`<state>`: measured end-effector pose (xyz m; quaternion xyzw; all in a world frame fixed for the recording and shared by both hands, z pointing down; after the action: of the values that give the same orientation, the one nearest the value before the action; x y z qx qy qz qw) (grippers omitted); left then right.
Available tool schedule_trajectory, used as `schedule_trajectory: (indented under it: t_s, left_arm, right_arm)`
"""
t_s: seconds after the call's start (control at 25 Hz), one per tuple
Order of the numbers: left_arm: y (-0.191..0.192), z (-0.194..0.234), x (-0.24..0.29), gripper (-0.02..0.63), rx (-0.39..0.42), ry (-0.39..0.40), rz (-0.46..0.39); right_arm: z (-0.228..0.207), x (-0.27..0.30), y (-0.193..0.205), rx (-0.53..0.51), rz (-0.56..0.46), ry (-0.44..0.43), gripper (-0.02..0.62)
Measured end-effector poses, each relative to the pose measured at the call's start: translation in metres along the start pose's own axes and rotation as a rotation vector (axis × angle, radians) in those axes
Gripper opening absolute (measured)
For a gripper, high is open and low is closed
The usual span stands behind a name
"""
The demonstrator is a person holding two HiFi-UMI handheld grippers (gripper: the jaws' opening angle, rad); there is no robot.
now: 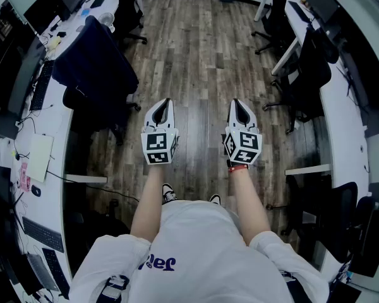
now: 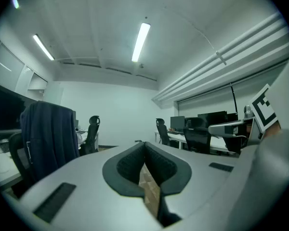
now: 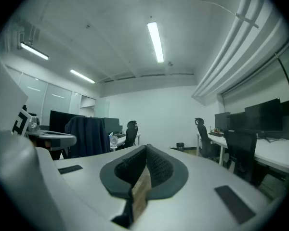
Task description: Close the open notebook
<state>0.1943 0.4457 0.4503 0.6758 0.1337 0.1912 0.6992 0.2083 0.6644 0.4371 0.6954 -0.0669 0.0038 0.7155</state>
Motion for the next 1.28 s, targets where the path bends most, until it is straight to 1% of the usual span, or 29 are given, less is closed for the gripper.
schedule_trajectory:
  t_s: [0.12, 0.24, 0.32, 0.4, 0.56, 0.68, 0.76, 0.92, 1.08, 1.28]
  left_arm:
    - [-0.004, 0.033, -0.016, 0.018, 0.019, -0.023, 0.011]
    - [-0.007, 0.071, -0.035, 0.018, 0.055, -0.069, 0.022]
    - [-0.005, 0.093, -0.053, 0.018, 0.037, -0.104, 0.015]
    - [-0.007, 0.117, -0.074, 0.018, 0.012, -0.134, -0.010]
    - [-0.011, 0.180, -0.131, 0.018, -0.003, -0.221, -0.037]
    - [-0.003, 0.223, -0.182, 0.018, -0.008, -0.308, -0.012]
    - [0.006, 0.247, -0.215, 0.019, -0.026, -0.387, -0.001]
    - [0.019, 0.293, -0.279, 0.018, -0.080, -0.547, -0.023]
    - [0.021, 0.338, -0.339, 0.018, -0.109, -0.693, -0.039]
    - [0.027, 0.392, -0.403, 0.020, -0.128, -0.891, -0.045]
  right_arm:
    - [0.036, 0.008, -0.005, 0.025, -0.019, -0.019, 0.012]
    - [0.077, 0.019, -0.010, 0.047, -0.033, -0.056, 0.012]
    - [0.106, 0.024, -0.011, 0.047, -0.020, -0.085, 0.012]
    - [0.140, 0.030, -0.013, 0.040, -0.014, -0.124, 0.012]
    - [0.236, 0.040, -0.015, 0.048, -0.006, -0.235, 0.012]
    - [0.319, 0.038, -0.011, 0.037, 0.021, -0.359, 0.012]
    - [0.372, 0.034, -0.010, 0.014, 0.032, -0.462, 0.012]
    - [0.469, 0.019, -0.004, -0.031, 0.045, -0.652, 0.012]
    - [0.564, 0.005, 0.004, -0.074, 0.069, -0.829, 0.012]
    - [0.674, -0.007, 0.008, -0.108, 0.064, -1.058, 0.012]
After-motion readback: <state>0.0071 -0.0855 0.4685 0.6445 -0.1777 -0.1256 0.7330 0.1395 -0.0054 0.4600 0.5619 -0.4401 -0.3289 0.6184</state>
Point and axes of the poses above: the fingertips, and each gripper's own axes: x forward along the fingers, z to its left, y out of its underside, the point moved 2 cm from there along -x, backward along the fingers, and after that the axes turned 11 degrees about y, right-handed, at the moved point
